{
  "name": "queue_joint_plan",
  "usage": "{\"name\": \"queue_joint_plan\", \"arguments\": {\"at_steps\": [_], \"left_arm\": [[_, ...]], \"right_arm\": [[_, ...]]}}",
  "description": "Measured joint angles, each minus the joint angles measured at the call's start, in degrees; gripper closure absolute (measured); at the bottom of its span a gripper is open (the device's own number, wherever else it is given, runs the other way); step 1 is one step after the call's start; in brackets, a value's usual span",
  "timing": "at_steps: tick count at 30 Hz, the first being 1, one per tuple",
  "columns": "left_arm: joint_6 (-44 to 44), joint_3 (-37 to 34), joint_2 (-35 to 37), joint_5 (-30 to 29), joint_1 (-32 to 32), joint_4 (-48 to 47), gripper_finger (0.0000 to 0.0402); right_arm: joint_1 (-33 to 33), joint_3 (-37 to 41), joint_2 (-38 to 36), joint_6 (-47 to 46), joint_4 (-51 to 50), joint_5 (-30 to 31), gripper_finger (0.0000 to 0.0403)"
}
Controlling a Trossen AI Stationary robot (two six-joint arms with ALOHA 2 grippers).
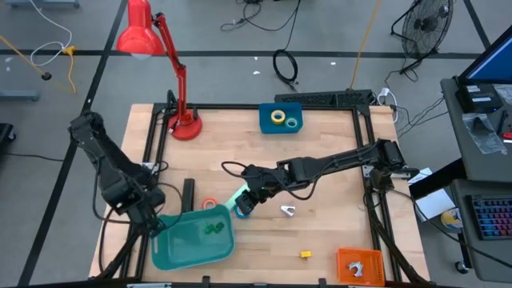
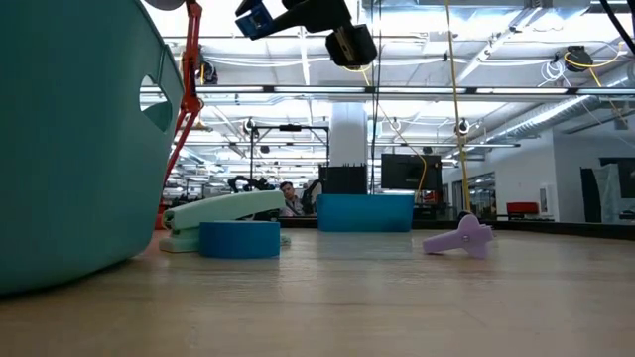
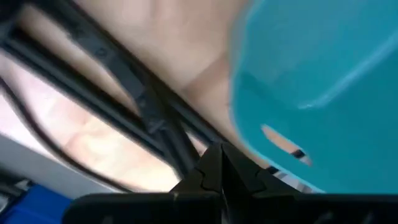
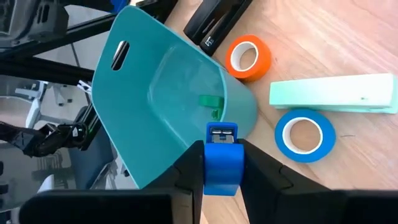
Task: Pick and place Stapler, Stapler remover, tape
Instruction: Put the blue stapler into the green bin
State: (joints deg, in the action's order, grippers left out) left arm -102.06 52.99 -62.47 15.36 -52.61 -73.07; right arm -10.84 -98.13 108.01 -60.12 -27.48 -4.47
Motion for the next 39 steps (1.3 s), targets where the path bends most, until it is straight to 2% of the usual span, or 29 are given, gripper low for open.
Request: {"name": "queue_joint_plan", "arguments": {"at_steps": [3,8,13,17,25,32,39], "left_arm": [[-3.0,-0.5,-0.6,1.2,-2.2,1.5,0.0401],[-6.7,-5.4,-0.6,3.0,-4.9,9.9,0.0401],[-7.6,-12.5,-0.6,3.9,-5.2,21.5,0.0401],[-7.1,-15.4,-0.6,2.6,-4.5,24.3,0.0401],[2.8,-15.8,-0.6,-1.4,3.0,27.3,0.0401],[13.9,-15.8,-0.6,-1.9,10.4,32.3,0.0401],[21.3,-15.8,-0.6,-0.1,16.0,37.0,0.0401]], "right_arm": [[0.2,0.0,0.0,0.2,0.1,0.0,0.0332],[0.4,0.0,0.0,1.0,0.9,0.0,0.0336],[0.4,0.0,0.0,1.0,2.1,0.1,0.0332],[0.3,0.0,0.0,1.0,2.0,0.3,0.0336],[0.2,0.0,0.0,0.2,2.0,1.4,0.0334],[0.2,0.0,0.0,0.2,2.9,1.3,0.0335],[-0.5,0.0,0.0,1.2,3.1,-3.3,0.0337]]}}
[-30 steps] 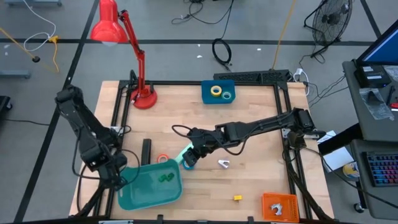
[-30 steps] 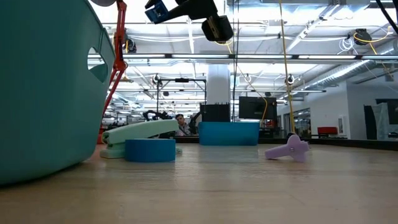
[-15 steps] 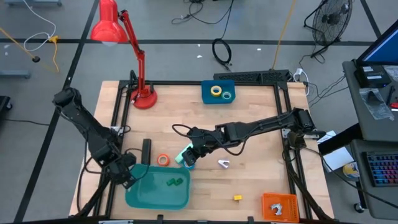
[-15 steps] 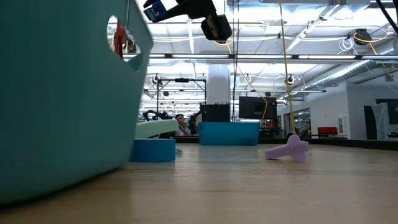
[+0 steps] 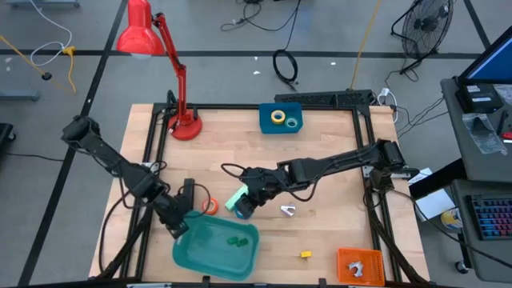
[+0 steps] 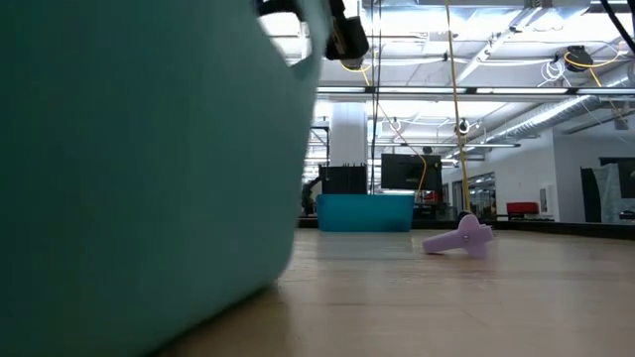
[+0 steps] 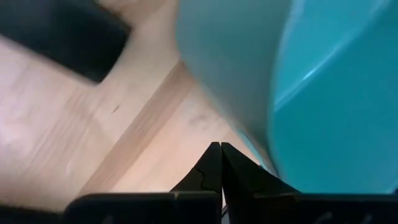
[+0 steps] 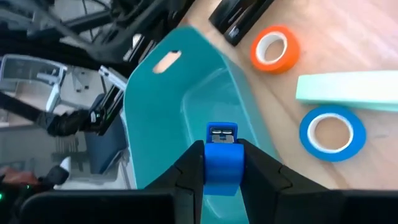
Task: Pick and place Stapler, Stapler remover, tape
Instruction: Put the blue stapler into the green bin
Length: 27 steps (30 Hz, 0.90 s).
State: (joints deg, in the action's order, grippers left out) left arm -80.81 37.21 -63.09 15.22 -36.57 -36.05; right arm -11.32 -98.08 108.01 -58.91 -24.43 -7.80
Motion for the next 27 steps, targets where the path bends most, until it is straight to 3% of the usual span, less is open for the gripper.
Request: {"name": "queue_joint_plan", "arguments": {"at_steps": [7,11,18,22,27], "left_arm": [[3.9,0.0,0.0,5.2,2.8,1.0,0.0402],[1.4,0.0,0.0,5.6,1.5,6.9,0.0402],[-10.8,0.0,-0.4,-4.9,-5.6,18.7,0.0402],[-16.2,0.0,-3.7,-6.4,-8.5,26.2,0.0402],[-15.2,3.9,-11.7,-7.6,-8.2,33.4,0.0402]], "right_arm": [[-1.2,0.0,0.0,-0.7,-1.3,-1.6,0.0337],[-2.5,0.0,0.0,-1.8,-1.3,-2.7,0.0337],[-5.3,0.0,0.0,-0.1,-4.8,-2.9,0.0337],[-7.4,0.0,0.0,1.0,-6.8,-2.8,0.0337],[-10.0,0.0,0.0,2.0,-7.5,-0.2,0.0336]]}}
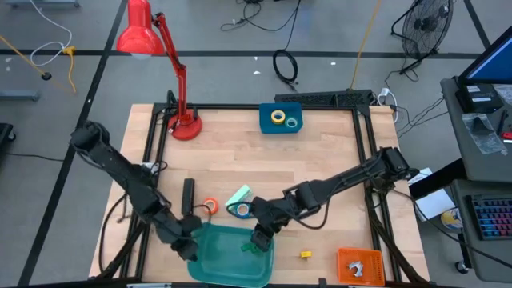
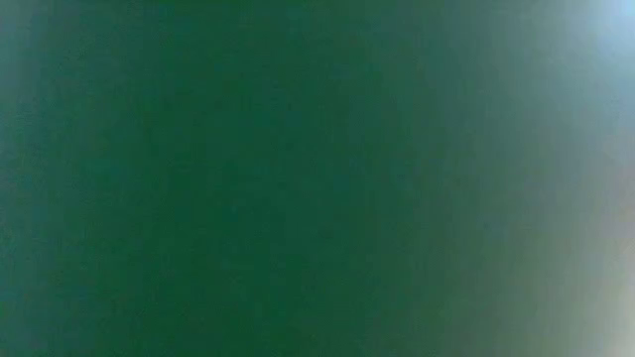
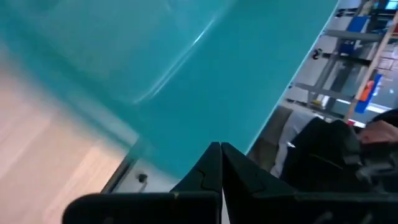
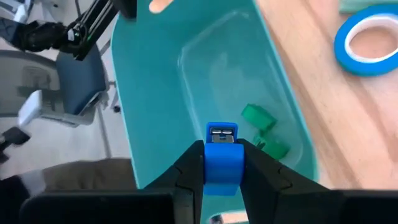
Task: Pick and place Stapler, Stapler remover, tape
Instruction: Put the blue stapler into the green bin
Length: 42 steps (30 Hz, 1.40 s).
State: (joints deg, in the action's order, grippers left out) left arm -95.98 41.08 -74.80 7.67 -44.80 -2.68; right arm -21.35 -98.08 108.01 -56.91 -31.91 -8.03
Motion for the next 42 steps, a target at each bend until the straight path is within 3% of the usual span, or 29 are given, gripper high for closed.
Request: {"name": "queue_joint_plan", "arguments": {"at_steps": [8,14,19,26,35,42], "left_arm": [[8.0,12.3,-15.6,1.6,5.3,3.4,0.0402],[15.3,22.5,-22.1,2.7,9.8,2.0,0.0402],[19.1,28.4,-21.6,1.8,11.3,-7.4,0.0402],[19.4,29.3,-15.3,-4.1,12.8,-20.1,0.0402],[19.4,29.3,-12.5,-9.7,13.6,-22.5,0.0402],[18.8,29.2,-12.5,-11.2,12.7,-22.8,0.0402]], "right_arm": [[-1.3,0.0,0.0,0.9,0.0,3.6,0.0337],[-1.9,0.0,0.0,1.6,0.3,3.8,0.0337],[-3.5,0.0,0.0,2.3,-0.8,3.6,0.0337],[-5.1,0.0,1.4,2.6,-4.6,6.1,0.0337],[-5.5,0.0,8.7,2.9,-2.6,-0.9,0.0337],[-5.3,0.0,9.1,6.6,-8.0,5.5,0.0337]]}}
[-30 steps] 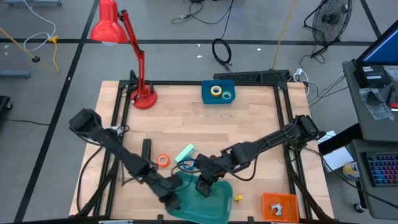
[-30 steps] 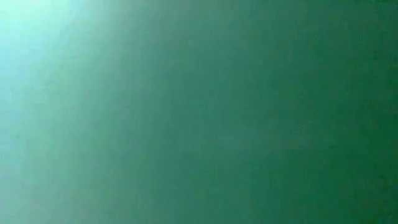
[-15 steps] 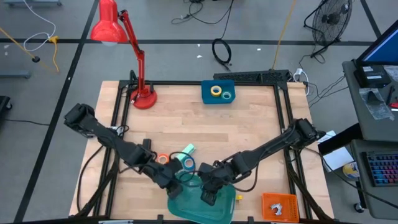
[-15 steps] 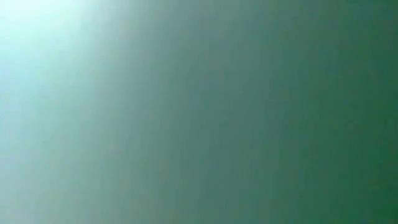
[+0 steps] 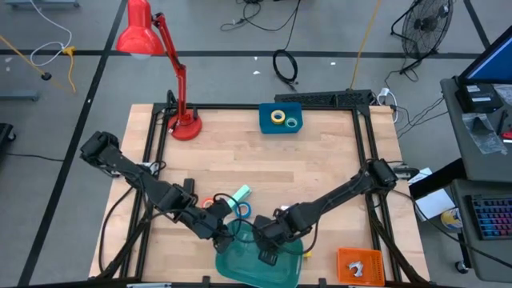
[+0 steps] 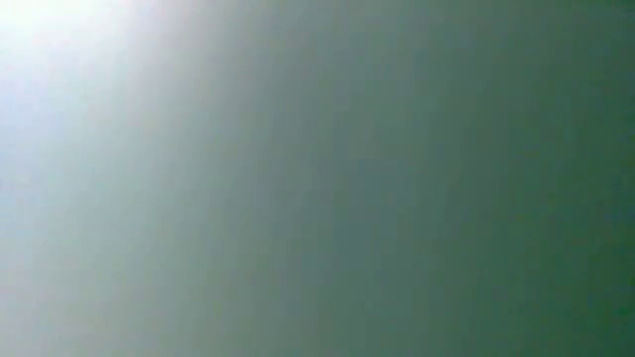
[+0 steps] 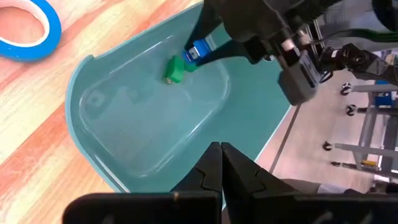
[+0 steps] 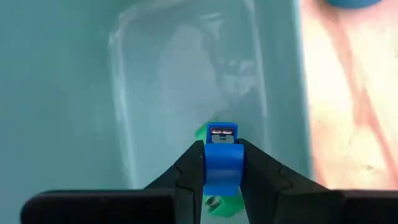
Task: Pick and place Stapler, Stapler remover, tape
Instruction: Put the blue stapler into the green bin
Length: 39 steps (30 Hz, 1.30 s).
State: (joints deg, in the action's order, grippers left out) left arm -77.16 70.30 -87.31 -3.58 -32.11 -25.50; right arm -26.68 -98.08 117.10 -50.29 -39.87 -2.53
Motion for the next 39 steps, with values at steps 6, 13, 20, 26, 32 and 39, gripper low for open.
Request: {"name": "queue_joint_plan", "arguments": {"at_steps": [6,13,20,26,32,39], "left_arm": [[-0.1,0.0,0.0,-0.5,-0.1,-0.6,0.0402],[0.0,0.0,0.0,-0.5,0.1,-1.6,0.0402],[0.0,0.0,0.0,0.2,0.1,-1.6,0.0402],[0.0,0.0,0.0,0.3,0.1,-1.8,0.0402],[0.2,0.0,0.0,0.1,0.1,-1.8,0.0402],[0.6,0.1,0.0,-0.5,0.2,-1.6,0.0402]], "right_arm": [[0.0,0.0,-0.3,1.9,-1.6,1.3,0.0337],[-0.5,0.0,-0.2,5.8,-4.3,2.7,0.0337],[-1.4,0.0,0.3,7.7,-4.5,2.8,0.0337],[-1.9,0.0,0.9,7.8,-4.6,3.3,0.0337],[-2.6,-0.1,2.0,8.2,-4.7,4.0,0.0337],[-3.5,-0.1,3.5,8.1,-5.7,2.8,0.0337]]}}
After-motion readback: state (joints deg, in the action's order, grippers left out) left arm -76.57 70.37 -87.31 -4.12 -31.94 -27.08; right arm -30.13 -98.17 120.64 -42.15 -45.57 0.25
